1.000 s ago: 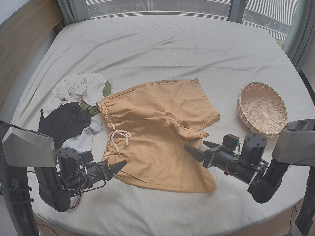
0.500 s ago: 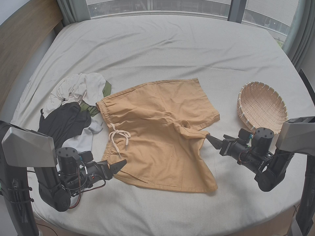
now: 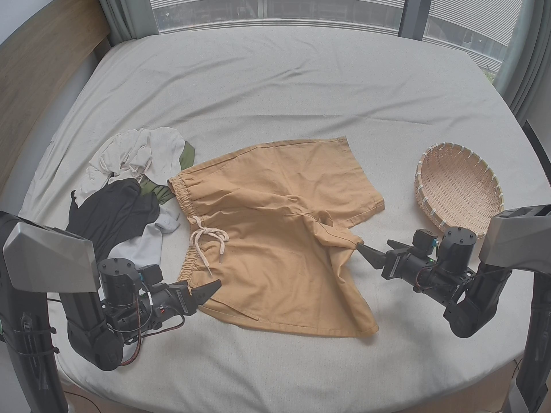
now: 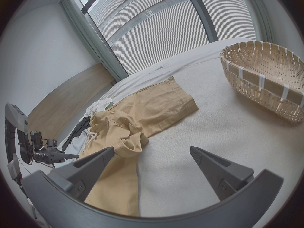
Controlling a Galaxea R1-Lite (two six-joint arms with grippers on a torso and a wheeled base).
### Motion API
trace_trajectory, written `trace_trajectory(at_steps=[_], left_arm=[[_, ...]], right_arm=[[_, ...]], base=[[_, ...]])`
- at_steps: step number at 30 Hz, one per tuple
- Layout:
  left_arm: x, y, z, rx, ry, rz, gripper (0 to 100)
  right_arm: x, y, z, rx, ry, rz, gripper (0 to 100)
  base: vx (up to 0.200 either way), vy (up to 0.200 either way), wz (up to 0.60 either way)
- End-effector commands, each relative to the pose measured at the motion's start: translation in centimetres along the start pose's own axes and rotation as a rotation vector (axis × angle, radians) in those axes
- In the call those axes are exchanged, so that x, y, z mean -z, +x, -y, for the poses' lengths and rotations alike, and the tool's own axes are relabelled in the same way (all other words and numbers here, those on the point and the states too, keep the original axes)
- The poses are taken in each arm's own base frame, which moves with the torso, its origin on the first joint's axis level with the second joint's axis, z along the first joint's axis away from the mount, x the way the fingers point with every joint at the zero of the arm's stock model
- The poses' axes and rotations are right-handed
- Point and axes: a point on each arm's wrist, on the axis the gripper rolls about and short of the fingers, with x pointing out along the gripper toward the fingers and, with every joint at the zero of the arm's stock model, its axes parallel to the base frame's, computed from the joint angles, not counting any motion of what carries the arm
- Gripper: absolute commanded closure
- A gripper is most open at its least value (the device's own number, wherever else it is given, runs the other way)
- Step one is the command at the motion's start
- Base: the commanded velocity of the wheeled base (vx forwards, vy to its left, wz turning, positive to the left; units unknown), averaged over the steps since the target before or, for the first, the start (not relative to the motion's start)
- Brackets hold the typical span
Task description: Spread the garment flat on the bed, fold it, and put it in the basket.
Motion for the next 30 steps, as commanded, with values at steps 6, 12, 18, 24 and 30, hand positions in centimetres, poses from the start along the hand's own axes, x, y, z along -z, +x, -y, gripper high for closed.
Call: trace_trajectory(at_steps=[6, 12, 18, 24, 30], left_arm=[[0.0, -0.1, 0.0, -0.002, -0.001, 0.001, 0], [0.0, 0.0, 0.0, 0.001, 0.000, 0.001, 0], [0.0, 0.0, 0.0, 0.001, 0.000, 0.003, 0], [0.1, 0.0, 0.0, 0.000, -0.001, -0.002, 0], [0.3, 0.1, -0.1, -0.004, -0.006, -0.012, 0]], right_arm=[[1.0, -0.6, -0.5, -0.009, -0.019, -0.048, 0], [2.2, 2.5, -0.3, -0.033, -0.056, -0.035, 0], [3.1, 5.5, -1.6, -0.096, -0.077, -0.004, 0], [3.0, 7.7, -3.9, -0.162, -0.092, 0.014, 0], [2.9, 8.5, -4.0, -0.172, -0.095, 0.035, 0]], base=[[0.000, 0.000, 0.00], [0.000, 0.000, 0.00], [0.000, 0.000, 0.00], [0.000, 0.000, 0.00], [0.000, 0.000, 0.00]])
